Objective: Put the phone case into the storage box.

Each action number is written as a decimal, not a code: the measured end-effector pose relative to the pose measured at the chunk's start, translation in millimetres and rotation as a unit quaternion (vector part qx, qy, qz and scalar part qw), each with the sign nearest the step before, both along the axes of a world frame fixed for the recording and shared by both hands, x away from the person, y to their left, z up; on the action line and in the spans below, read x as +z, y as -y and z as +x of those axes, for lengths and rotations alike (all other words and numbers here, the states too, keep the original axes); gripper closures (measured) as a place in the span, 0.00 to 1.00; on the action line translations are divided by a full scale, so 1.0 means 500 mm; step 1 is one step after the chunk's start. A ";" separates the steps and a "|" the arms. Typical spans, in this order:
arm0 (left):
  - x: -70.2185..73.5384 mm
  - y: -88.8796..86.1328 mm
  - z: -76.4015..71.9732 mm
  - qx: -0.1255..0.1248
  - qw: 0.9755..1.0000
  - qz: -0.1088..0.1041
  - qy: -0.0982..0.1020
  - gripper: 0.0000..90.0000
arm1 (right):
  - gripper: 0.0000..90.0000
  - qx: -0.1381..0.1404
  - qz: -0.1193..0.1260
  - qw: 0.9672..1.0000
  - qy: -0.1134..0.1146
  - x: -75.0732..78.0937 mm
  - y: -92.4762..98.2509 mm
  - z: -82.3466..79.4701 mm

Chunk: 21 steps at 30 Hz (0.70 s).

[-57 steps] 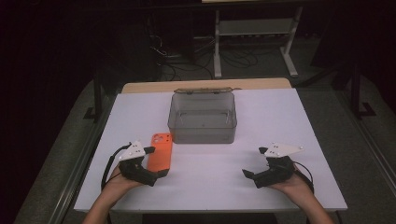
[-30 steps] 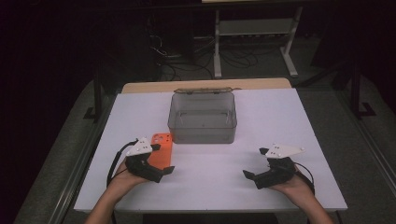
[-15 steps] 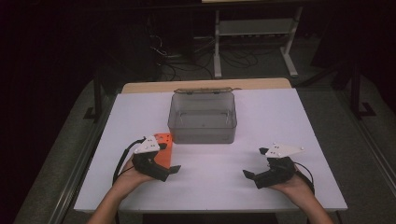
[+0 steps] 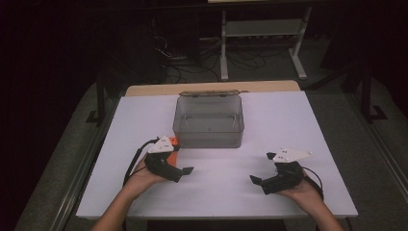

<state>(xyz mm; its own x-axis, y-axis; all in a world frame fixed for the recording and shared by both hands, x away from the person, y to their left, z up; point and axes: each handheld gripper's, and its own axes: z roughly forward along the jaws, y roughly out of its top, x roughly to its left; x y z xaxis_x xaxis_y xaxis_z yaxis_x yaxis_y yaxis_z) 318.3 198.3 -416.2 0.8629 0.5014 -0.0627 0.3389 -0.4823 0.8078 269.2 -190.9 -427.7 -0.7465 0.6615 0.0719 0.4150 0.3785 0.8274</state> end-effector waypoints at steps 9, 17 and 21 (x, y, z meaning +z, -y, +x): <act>-0.013 0.010 0.012 0.005 1.000 0.005 0.001 0.27 | 0.00 0.001 -0.001 1.000 -0.002 -0.001 -0.002 0.000; -0.015 0.004 0.016 0.019 1.000 0.012 -0.014 0.48 | 0.00 0.001 0.000 1.000 0.000 -0.001 -0.001 -0.001; -0.019 0.005 0.018 0.018 0.999 0.023 -0.023 0.61 | 0.00 0.002 0.000 1.000 0.000 -0.001 -0.001 0.000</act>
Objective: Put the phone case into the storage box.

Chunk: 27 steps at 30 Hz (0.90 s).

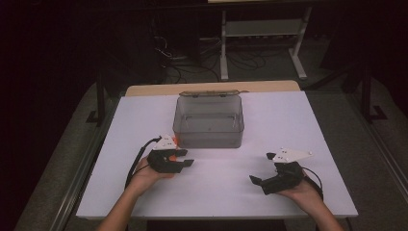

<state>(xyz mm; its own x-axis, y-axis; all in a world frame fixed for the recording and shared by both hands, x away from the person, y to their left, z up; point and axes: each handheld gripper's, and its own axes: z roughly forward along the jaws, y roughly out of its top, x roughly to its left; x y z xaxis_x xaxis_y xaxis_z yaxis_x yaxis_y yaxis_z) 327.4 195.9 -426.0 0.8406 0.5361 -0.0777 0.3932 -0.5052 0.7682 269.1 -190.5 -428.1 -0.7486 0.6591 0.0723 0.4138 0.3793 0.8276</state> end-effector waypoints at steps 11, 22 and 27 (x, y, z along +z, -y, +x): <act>-0.008 -0.001 0.005 -0.007 1.000 0.019 -0.024 0.96 | 0.00 0.001 0.000 1.000 -0.001 -0.001 0.000 0.000; -0.014 -0.011 -0.001 -0.006 0.999 0.037 -0.039 1.00 | 0.00 0.001 0.000 1.000 -0.001 -0.001 0.001 0.000; -0.019 -0.017 -0.006 -0.006 0.998 0.044 -0.048 1.00 | 0.00 0.001 -0.001 1.000 -0.002 -0.001 0.000 0.000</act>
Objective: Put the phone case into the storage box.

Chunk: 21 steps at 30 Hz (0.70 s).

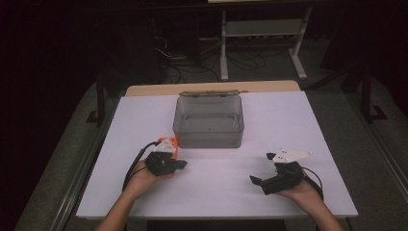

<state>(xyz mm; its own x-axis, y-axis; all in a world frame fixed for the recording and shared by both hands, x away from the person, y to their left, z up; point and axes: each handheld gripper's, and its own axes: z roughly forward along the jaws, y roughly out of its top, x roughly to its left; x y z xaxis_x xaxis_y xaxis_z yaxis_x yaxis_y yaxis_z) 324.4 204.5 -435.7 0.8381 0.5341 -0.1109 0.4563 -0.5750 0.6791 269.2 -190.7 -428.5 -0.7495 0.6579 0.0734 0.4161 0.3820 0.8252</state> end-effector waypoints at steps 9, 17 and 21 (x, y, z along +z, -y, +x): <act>-0.006 -0.008 -0.009 0.002 1.000 0.014 -0.008 1.00 | 0.00 0.000 0.000 1.000 -0.001 0.000 0.001 0.000; -0.005 -0.017 -0.013 0.007 1.000 0.025 -0.008 1.00 | 0.00 -0.001 0.000 1.000 0.000 0.000 0.001 0.000; -0.004 -0.021 -0.015 0.009 1.000 0.027 -0.008 1.00 | 0.00 -0.001 0.001 1.000 0.000 0.000 0.002 0.001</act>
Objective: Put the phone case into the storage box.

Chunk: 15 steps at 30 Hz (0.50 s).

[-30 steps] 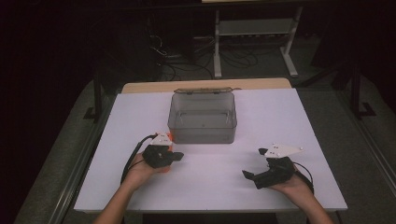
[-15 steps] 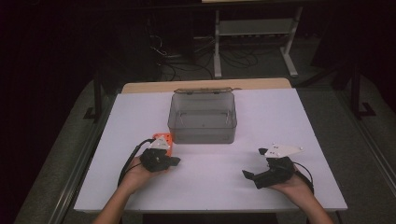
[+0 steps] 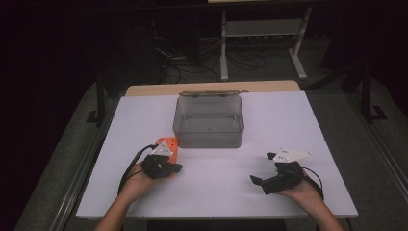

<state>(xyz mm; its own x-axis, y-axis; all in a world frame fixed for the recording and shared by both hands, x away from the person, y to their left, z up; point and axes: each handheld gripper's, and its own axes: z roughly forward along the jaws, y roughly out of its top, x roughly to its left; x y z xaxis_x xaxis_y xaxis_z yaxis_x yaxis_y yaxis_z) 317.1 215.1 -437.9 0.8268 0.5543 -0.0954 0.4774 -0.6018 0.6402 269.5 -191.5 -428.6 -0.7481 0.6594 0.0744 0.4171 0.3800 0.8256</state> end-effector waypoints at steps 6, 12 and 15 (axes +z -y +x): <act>0.002 -0.008 -0.006 0.003 1.000 0.006 0.002 1.00 | 0.00 0.000 0.000 1.000 -0.001 0.000 0.000 0.000; 0.004 -0.018 -0.009 0.007 1.000 0.012 0.002 1.00 | 0.00 -0.001 0.000 1.000 -0.001 0.000 0.001 0.001; 0.005 -0.024 -0.010 0.012 1.000 0.016 0.002 1.00 | 0.00 -0.002 0.001 1.000 -0.001 0.000 0.002 0.001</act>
